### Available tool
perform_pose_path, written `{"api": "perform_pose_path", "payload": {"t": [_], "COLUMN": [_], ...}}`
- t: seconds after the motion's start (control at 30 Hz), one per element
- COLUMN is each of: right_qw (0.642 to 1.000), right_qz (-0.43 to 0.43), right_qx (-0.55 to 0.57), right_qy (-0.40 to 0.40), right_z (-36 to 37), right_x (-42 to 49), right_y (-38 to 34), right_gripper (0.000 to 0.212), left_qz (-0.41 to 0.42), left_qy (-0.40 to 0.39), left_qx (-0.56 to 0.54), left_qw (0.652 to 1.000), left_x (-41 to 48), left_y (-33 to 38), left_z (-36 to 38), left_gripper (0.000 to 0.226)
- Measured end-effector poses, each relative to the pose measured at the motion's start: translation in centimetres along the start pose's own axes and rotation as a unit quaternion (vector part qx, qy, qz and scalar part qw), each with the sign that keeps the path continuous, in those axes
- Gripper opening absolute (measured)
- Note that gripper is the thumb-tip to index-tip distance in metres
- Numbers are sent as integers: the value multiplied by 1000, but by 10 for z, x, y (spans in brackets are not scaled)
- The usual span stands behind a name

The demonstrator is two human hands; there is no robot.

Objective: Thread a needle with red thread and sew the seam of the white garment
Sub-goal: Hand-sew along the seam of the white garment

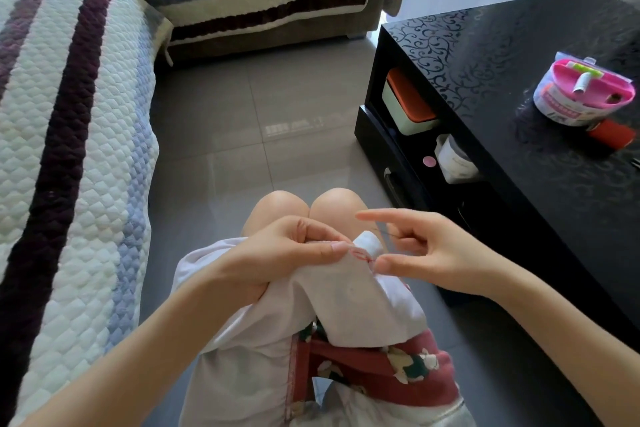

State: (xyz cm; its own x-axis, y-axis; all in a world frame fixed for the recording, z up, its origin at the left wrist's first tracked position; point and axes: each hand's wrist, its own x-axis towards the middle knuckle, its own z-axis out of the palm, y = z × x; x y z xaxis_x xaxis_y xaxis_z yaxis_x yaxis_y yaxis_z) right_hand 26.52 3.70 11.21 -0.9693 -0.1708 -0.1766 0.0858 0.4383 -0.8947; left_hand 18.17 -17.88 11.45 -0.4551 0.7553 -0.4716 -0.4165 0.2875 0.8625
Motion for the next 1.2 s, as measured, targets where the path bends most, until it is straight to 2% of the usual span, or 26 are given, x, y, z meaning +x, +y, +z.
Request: {"api": "perform_pose_path", "payload": {"t": [0.13,0.2,0.37,0.5,0.57,0.67,0.77,0.9,0.97,1.2], "right_qw": [996,994,989,986,989,990,983,986,979,974], "right_qz": [0,18,25,57,92,136,91,-7,-36,-19], "right_qx": [27,62,89,97,78,-46,-152,-126,-151,-158], "right_qy": [-79,-92,-111,-120,-84,-5,51,108,135,163], "right_z": [9,4,-19,-30,-28,-14,-2,8,16,33], "right_x": [13,10,-17,-38,-36,-23,-18,-21,-22,-24], "right_y": [0,-2,-7,-15,-9,10,19,3,1,6], "right_gripper": [31,24,25,26,31,28,16,6,11,16], "left_qz": [-12,-13,-2,18,20,10,-1,0,-2,4], "left_qy": [-19,-6,1,-6,26,62,88,112,113,115], "left_qx": [-63,-56,9,75,148,198,197,183,178,182], "left_qw": [998,998,1000,997,988,978,976,977,977,977], "left_x": [-3,-5,-4,-1,4,9,12,12,12,18], "left_y": [1,0,-3,0,-2,-7,-12,-14,-15,-19], "left_z": [-1,-2,7,23,24,21,15,12,11,11], "left_gripper": [16,15,17,9,12,15,14,13,13,12]}}
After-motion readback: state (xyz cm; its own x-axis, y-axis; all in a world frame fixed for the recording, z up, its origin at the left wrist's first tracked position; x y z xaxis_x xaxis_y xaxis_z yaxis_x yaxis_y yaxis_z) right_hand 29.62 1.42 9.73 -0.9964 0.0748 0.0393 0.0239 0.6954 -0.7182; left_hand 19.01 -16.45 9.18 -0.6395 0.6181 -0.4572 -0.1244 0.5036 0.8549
